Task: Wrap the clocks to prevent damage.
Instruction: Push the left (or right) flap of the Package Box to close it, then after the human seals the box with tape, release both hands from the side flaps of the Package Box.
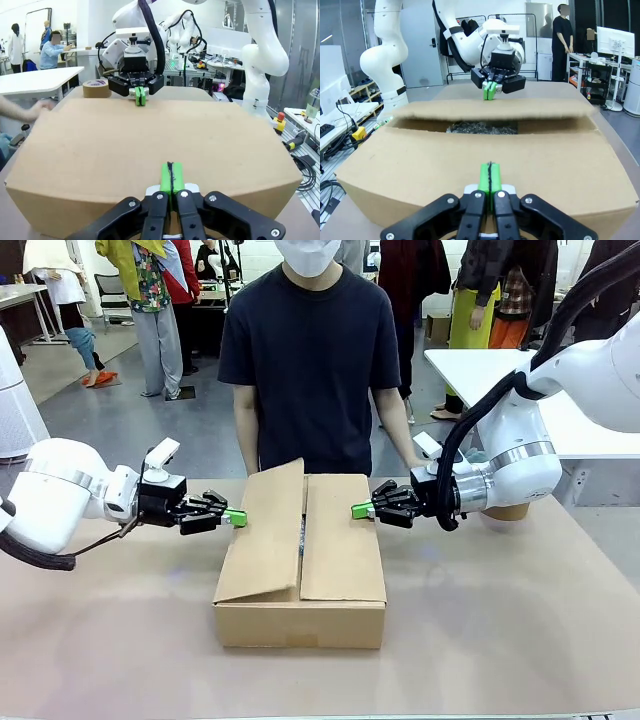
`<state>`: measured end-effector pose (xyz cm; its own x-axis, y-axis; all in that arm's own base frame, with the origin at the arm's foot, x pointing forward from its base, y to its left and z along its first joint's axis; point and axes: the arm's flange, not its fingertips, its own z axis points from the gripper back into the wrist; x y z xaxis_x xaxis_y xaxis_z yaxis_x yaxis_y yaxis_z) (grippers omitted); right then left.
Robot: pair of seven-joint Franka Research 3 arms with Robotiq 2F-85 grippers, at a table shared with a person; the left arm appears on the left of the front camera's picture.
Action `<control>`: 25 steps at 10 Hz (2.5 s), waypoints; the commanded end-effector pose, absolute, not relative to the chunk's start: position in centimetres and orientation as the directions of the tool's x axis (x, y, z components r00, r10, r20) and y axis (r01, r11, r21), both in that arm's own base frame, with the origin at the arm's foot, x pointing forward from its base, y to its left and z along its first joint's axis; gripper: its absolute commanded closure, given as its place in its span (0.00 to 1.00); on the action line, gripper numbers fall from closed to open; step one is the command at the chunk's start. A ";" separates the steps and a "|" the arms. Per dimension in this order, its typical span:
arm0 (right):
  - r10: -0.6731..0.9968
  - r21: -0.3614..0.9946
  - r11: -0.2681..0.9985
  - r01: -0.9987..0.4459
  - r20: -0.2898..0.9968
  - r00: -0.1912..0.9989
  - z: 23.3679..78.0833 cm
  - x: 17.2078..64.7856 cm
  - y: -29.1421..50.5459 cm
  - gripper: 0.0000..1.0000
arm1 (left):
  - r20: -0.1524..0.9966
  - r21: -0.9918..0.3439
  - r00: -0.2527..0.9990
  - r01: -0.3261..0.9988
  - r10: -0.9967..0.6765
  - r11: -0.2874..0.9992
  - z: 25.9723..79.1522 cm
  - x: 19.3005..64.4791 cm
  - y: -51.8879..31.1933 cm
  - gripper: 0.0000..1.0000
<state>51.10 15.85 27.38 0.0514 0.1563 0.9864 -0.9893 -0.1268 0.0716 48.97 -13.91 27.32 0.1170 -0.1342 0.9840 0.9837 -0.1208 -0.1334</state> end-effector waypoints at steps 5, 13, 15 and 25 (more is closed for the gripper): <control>0.166 0.077 -0.122 -0.990 0.985 0.056 26.9 51.0 16.0 0.99 | 0.967 -0.192 0.172 0.977 -0.189 -0.089 24.6 49.0 -13.7 0.99; 0.166 0.077 -0.122 -0.990 0.985 0.056 26.9 51.0 16.0 0.99 | 0.979 -0.167 0.151 0.979 -0.134 -0.119 26.6 49.1 -13.9 0.99; 0.166 0.077 -0.122 -0.990 0.985 0.056 26.9 51.0 16.0 0.99 | 0.979 -0.167 0.151 0.979 -0.134 -0.119 26.6 49.1 -13.9 0.99; 0.166 0.077 -0.122 -0.990 0.985 0.056 26.9 51.0 16.0 0.99 | 0.979 -0.167 0.151 0.979 -0.134 -0.119 26.6 49.1 -13.9 0.99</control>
<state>51.10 15.87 27.40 0.0511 0.1558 0.9865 -0.9894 -0.1268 0.0712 49.15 -13.92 26.92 0.1497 -0.1258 0.9807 0.9783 -0.1252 -0.1654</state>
